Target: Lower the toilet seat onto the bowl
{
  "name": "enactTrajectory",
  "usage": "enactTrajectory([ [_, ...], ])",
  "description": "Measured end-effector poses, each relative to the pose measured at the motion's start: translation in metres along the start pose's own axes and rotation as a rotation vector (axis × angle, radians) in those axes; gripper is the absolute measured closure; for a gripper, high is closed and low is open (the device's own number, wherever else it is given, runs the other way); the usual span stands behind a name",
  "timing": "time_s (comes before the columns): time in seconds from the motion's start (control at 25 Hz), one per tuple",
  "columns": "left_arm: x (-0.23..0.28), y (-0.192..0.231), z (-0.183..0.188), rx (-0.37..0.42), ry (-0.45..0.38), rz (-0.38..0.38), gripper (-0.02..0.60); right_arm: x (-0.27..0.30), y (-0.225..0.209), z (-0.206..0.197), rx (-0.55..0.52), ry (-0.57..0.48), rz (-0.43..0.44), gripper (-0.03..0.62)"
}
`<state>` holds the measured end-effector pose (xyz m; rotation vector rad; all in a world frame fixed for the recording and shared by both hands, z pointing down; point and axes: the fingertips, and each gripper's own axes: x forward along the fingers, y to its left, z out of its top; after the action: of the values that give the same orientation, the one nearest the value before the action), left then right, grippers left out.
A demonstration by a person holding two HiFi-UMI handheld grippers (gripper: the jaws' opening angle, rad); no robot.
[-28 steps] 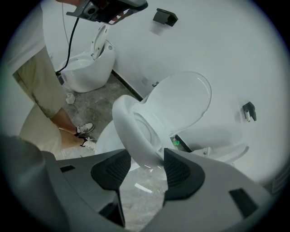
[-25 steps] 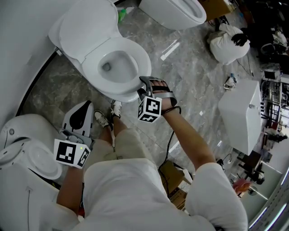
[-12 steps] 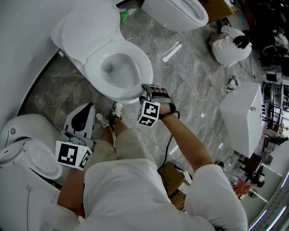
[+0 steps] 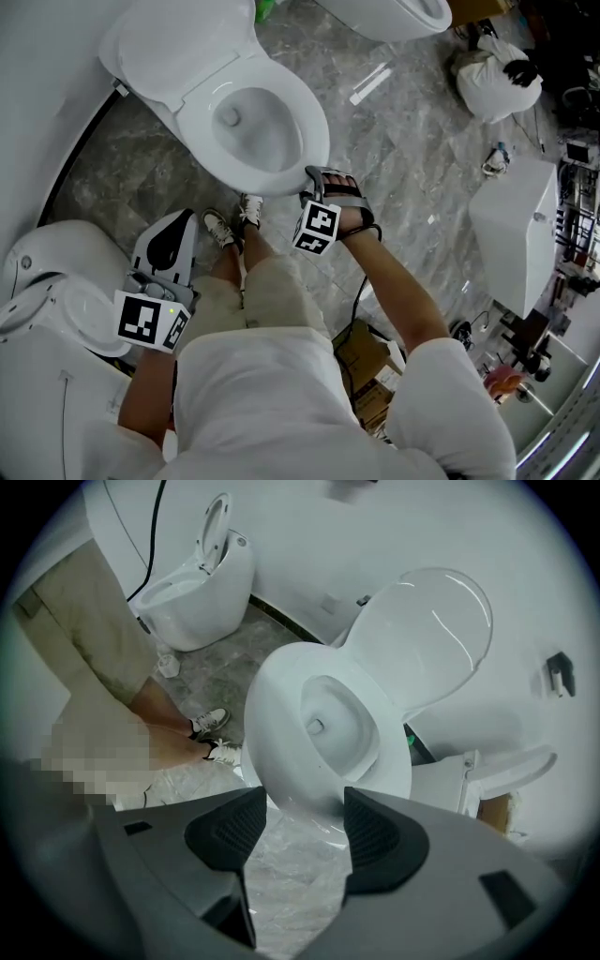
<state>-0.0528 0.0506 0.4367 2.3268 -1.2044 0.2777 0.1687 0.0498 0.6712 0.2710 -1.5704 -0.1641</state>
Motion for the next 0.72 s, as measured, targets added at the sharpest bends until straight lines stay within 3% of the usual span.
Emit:
enactTrajectory([
  [0.72,0.026,0.010,-0.031,0.012,0.062,0.005,0.588,0.048,0.034,-0.022,0.066,0.002,0.050,0.350],
])
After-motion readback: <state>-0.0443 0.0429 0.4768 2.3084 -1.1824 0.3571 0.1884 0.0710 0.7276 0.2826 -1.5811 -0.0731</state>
